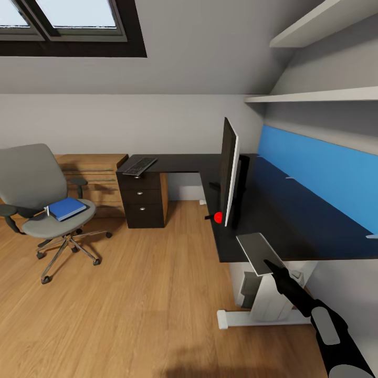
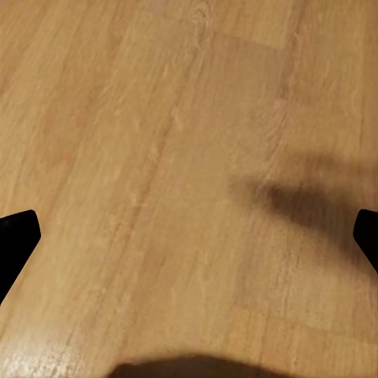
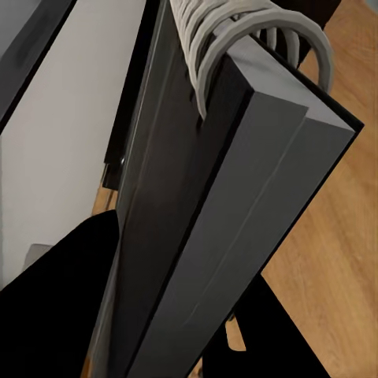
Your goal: In the bedroom, organize the workspace by keeping the computer under the desk, ensuring the monitor is on the desk, placing the keyboard on the desk next to the monitor, placing the mouse on the desk next to the keyboard, moving the folder from the swivel chair onto the desk next to the mouse, stacking the notebook on top of the folder with the pen on top of the notebook, and positioning the swivel chair next to the desk.
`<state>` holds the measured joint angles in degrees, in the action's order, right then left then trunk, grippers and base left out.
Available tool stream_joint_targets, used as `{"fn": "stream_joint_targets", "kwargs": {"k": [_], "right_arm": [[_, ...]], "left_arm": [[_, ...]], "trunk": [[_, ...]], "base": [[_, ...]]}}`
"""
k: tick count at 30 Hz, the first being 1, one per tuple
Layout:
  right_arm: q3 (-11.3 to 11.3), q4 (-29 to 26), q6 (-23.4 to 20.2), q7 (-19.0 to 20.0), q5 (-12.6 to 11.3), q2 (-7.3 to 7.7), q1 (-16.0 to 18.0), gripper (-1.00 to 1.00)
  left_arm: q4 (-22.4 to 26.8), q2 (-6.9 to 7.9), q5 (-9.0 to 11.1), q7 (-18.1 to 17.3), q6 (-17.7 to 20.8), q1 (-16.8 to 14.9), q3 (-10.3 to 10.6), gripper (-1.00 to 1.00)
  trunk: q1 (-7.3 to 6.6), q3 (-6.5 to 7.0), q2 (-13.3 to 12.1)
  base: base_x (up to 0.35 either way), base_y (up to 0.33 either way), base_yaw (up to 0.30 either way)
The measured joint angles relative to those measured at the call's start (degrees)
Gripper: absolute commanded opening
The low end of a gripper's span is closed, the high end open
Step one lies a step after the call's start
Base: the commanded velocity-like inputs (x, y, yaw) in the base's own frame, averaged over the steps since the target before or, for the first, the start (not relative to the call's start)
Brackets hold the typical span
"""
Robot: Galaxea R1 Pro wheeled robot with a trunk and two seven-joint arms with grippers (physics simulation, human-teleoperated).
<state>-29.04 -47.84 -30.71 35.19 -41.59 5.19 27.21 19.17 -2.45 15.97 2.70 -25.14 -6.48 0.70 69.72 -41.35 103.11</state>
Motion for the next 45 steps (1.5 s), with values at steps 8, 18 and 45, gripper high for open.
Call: {"fn": "stream_joint_targets", "kwargs": {"k": [8, 18, 45], "right_arm": [[0.00, 0.00, 0.10, -0.04, 0.03, 0.01, 0.00, -1.00], [-0.01, 0.01, 0.17, -0.11, 0.19, 0.09, 0.00, -1.00], [0.18, -0.24, 0.20, -0.48, 0.41, 0.09, -0.01, -1.00]], "left_arm": [[0.00, 0.00, 0.00, -0.02, 0.00, 0.00, 0.00, 1.00], [0.00, 0.00, 0.00, 0.00, 0.00, 0.00, 0.00, 1.00], [-0.05, 0.00, -0.08, -0.07, 0.09, 0.00, 0.05, 1.00]], "trunk": [[0.00, 0.00, 0.00], [-1.31, 1.07, -2.39], [-5.05, 4.13, -9.23]], "base": [[0.000, 0.000, 0.000], [0.000, 0.000, 0.000], [0.000, 0.000, 0.000]]}}
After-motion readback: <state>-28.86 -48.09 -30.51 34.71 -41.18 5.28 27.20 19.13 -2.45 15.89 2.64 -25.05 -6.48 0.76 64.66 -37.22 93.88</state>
